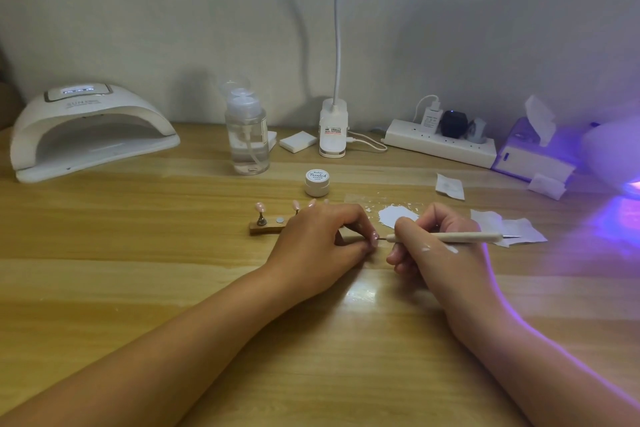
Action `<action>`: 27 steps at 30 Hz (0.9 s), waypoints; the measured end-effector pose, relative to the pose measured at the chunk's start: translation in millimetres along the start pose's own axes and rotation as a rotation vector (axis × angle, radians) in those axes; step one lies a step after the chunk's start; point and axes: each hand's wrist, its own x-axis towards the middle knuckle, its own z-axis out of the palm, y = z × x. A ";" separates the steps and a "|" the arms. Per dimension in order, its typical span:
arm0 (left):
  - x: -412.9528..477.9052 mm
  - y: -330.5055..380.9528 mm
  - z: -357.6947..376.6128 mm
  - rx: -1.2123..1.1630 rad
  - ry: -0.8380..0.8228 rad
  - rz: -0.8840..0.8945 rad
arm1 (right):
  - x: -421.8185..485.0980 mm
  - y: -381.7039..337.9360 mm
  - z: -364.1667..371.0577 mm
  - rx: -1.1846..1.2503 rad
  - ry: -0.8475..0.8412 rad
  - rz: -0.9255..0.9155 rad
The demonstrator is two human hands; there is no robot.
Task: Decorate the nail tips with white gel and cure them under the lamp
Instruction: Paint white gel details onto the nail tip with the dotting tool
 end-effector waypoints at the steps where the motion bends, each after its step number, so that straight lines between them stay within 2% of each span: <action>1: -0.2 0.1 -0.1 0.002 0.001 0.004 | -0.2 0.1 -0.6 0.011 0.009 0.000; 27: -1.1 1.0 -1.2 -0.002 0.003 0.016 | 0.3 2.4 -2.1 0.017 0.005 -0.021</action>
